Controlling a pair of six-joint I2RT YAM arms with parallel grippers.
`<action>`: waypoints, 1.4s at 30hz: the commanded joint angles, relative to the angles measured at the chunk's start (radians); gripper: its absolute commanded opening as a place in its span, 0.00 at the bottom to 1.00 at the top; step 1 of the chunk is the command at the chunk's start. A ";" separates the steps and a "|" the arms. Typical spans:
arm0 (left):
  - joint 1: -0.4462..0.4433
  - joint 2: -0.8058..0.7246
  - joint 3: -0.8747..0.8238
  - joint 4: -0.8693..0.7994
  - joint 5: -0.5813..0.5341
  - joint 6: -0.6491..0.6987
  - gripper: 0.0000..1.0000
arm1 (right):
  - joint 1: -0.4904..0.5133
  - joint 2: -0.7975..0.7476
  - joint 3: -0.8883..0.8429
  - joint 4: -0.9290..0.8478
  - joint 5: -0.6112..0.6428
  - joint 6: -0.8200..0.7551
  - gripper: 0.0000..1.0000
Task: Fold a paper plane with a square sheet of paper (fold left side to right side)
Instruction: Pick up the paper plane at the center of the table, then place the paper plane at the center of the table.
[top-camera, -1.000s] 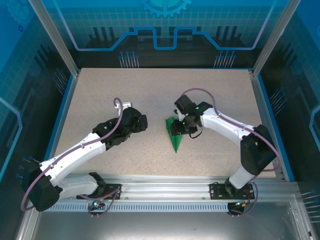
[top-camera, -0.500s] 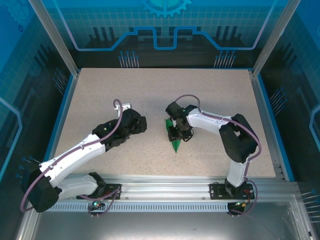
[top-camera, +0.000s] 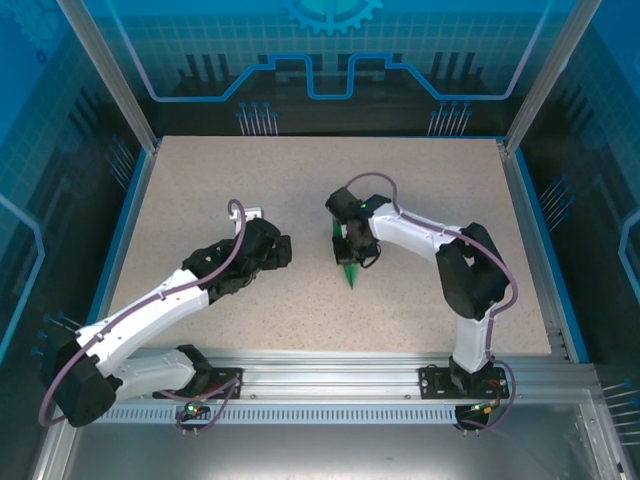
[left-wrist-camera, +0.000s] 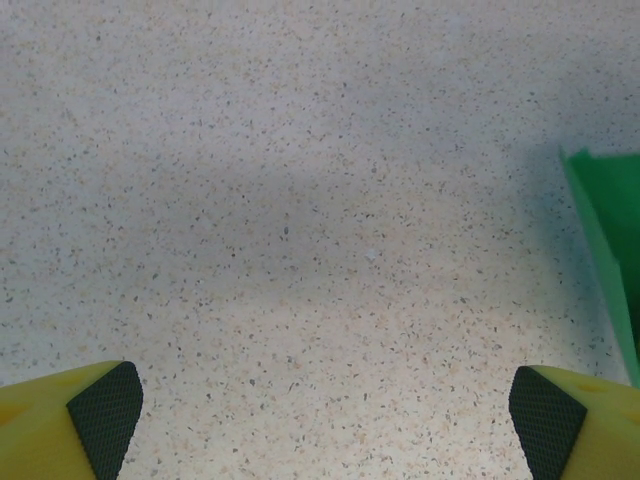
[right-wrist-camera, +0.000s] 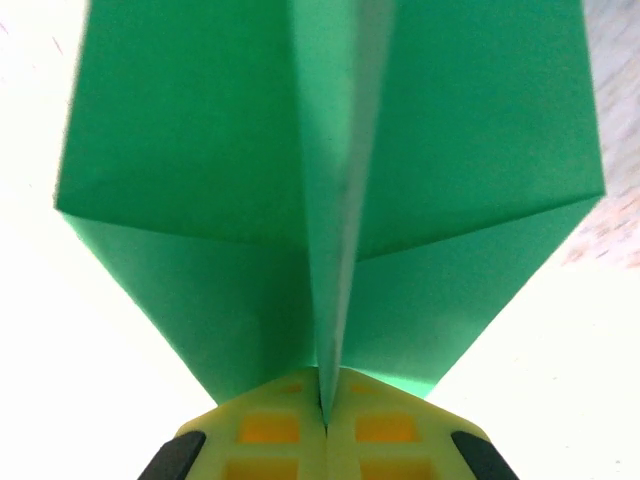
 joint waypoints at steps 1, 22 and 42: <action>0.007 -0.045 0.010 -0.012 -0.019 0.053 0.99 | -0.069 0.052 0.126 -0.085 0.057 -0.023 0.00; 0.008 -0.062 -0.003 -0.073 0.022 0.076 0.99 | -0.159 0.505 0.703 -0.338 0.193 -0.091 0.11; 0.007 -0.014 0.036 -0.094 0.031 0.076 0.98 | -0.156 0.476 0.653 -0.323 0.185 -0.095 0.29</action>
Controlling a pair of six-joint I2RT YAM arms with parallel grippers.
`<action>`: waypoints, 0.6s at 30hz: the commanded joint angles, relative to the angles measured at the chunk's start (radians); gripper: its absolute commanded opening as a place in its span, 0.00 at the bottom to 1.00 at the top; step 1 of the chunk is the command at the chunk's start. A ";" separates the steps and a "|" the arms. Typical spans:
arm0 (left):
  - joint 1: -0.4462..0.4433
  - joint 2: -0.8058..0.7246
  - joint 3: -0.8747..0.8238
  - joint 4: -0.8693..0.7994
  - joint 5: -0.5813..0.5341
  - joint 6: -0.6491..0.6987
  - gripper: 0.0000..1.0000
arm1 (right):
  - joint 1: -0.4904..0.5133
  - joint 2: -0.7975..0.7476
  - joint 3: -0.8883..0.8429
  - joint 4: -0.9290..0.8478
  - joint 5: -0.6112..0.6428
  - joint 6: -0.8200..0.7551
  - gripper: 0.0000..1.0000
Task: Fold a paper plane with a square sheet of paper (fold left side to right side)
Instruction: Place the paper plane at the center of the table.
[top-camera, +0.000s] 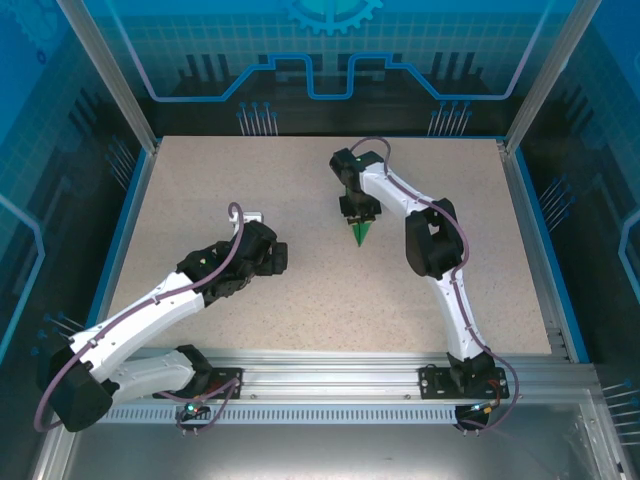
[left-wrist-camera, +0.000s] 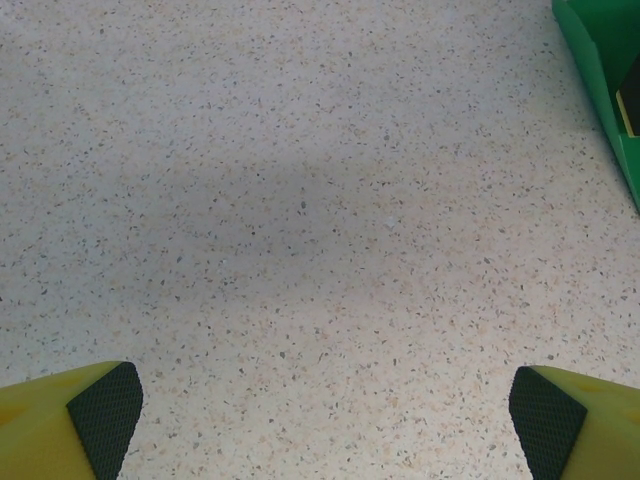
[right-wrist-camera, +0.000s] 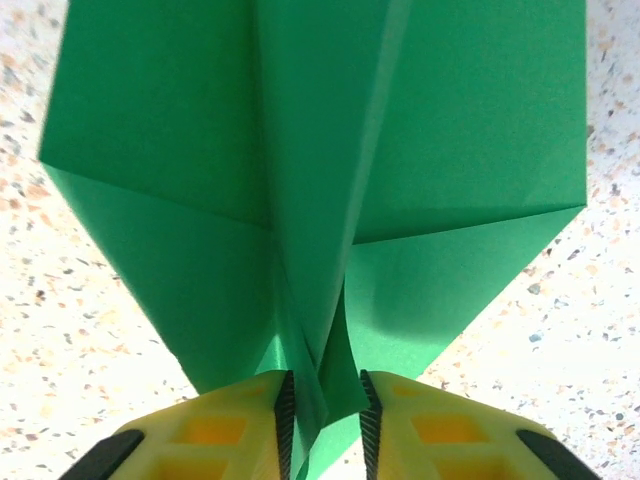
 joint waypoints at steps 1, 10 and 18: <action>0.008 0.007 0.037 -0.020 0.009 0.009 0.99 | 0.003 -0.024 -0.017 -0.019 0.005 -0.004 0.30; 0.009 -0.003 0.055 0.010 0.003 -0.062 0.98 | 0.040 -0.415 -0.203 0.057 -0.001 -0.057 0.65; 0.094 -0.034 0.043 0.098 -0.007 -0.086 0.98 | -0.015 -0.893 -0.573 0.184 0.100 -0.102 0.95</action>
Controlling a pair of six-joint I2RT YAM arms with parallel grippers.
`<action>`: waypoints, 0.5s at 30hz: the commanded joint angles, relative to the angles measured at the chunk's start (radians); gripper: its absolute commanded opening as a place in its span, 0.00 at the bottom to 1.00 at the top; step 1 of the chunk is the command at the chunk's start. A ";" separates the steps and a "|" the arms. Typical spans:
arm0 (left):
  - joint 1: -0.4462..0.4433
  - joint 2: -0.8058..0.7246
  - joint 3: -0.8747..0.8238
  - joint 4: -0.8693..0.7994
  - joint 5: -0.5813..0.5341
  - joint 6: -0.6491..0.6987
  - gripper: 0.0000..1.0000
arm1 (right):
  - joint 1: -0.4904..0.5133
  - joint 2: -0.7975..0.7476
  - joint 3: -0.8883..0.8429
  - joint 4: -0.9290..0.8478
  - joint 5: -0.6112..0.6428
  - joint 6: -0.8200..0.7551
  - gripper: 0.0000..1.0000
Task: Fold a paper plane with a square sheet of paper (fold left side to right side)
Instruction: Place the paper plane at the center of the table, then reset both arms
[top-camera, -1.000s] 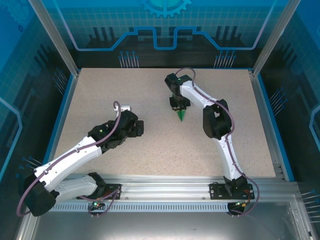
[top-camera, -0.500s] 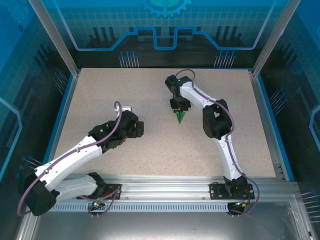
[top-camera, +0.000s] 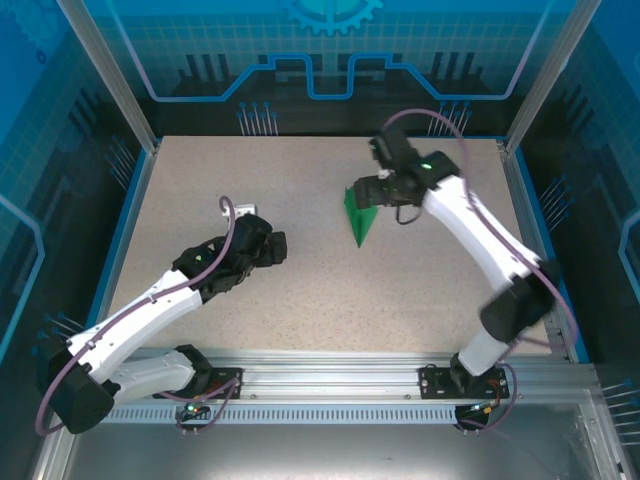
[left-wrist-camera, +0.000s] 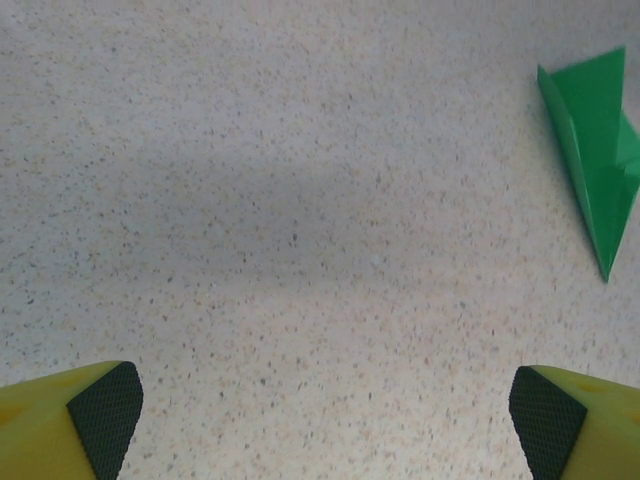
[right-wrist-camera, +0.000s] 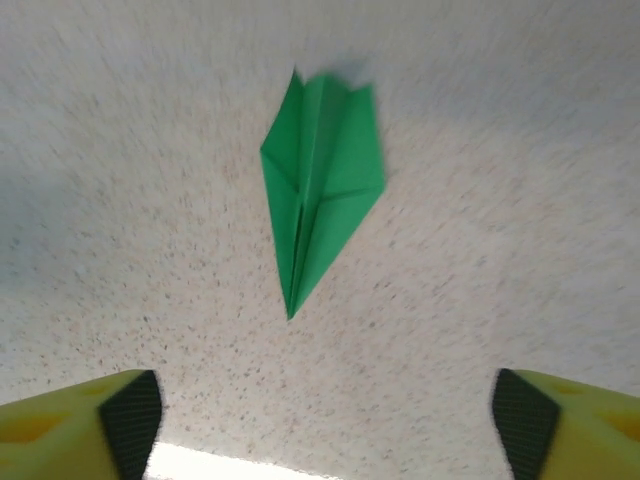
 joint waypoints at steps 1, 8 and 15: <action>0.064 -0.034 0.014 0.065 -0.007 -0.023 0.99 | -0.049 -0.131 -0.183 0.075 0.051 -0.034 0.99; 0.176 -0.120 -0.080 0.247 -0.142 0.056 0.99 | -0.240 -0.482 -0.665 0.393 0.036 -0.123 1.00; 0.257 -0.098 -0.323 0.589 -0.258 0.225 0.98 | -0.410 -0.678 -1.227 1.018 0.075 -0.293 1.00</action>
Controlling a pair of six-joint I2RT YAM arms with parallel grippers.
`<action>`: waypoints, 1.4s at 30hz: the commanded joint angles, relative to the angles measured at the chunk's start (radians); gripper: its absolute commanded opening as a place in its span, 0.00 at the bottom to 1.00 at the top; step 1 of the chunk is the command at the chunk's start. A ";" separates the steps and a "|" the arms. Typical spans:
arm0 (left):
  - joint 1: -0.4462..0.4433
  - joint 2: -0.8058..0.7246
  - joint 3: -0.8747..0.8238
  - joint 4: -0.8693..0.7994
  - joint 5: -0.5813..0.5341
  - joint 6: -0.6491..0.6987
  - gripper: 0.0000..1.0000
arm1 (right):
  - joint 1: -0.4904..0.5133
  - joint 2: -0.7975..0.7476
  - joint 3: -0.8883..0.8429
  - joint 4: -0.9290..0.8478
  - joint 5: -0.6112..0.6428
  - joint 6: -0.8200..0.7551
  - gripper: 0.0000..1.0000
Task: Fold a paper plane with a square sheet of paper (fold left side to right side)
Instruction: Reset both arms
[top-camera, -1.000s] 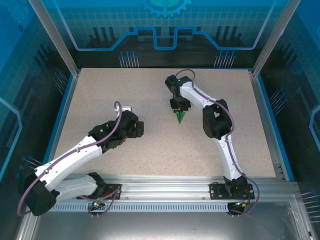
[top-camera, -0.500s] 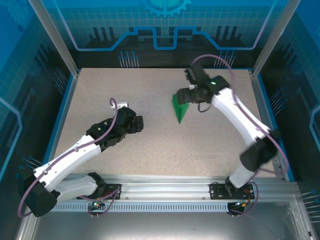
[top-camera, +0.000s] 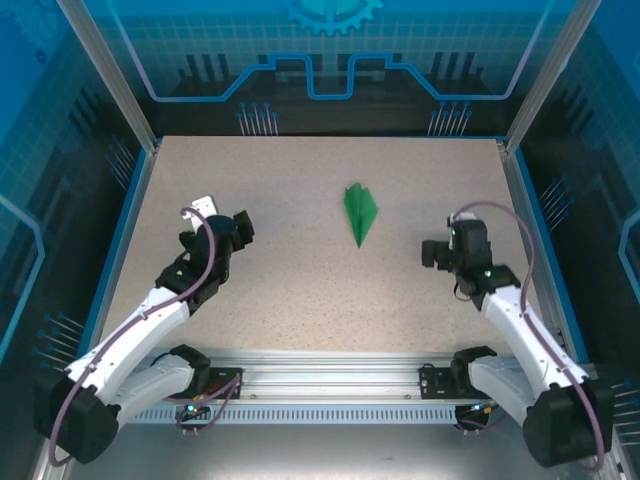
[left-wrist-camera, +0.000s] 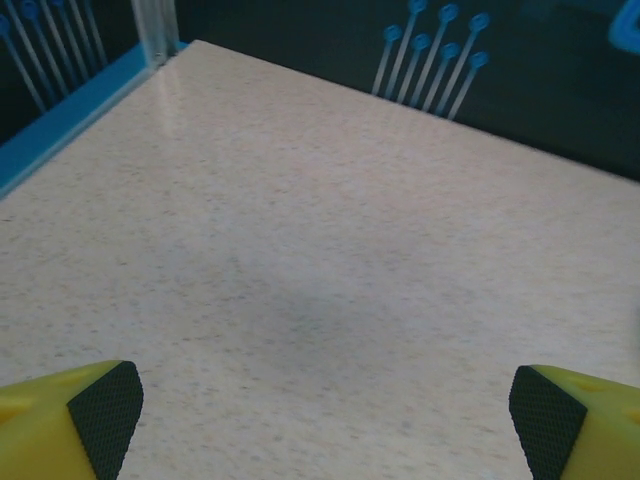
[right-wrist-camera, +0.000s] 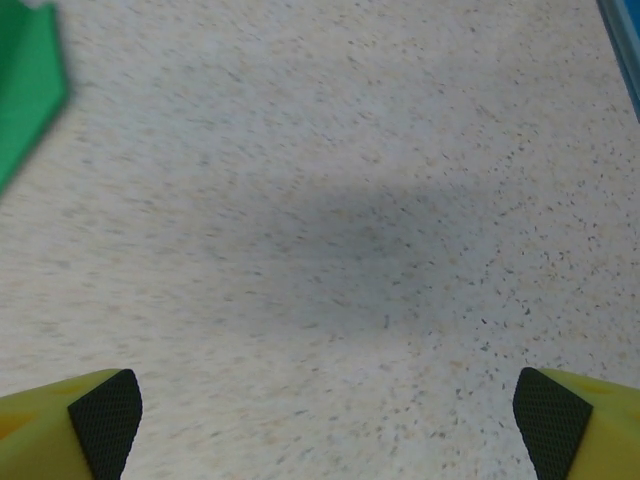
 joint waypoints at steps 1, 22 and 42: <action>0.054 0.044 -0.074 0.191 -0.070 0.103 0.99 | -0.071 -0.018 -0.158 0.420 0.005 -0.078 1.00; 0.186 0.370 -0.302 0.901 0.109 0.400 0.99 | -0.147 0.518 -0.165 1.104 -0.352 -0.148 0.99; 0.369 0.557 -0.274 1.025 0.457 0.383 0.99 | -0.105 0.582 -0.129 1.095 -0.335 -0.196 0.99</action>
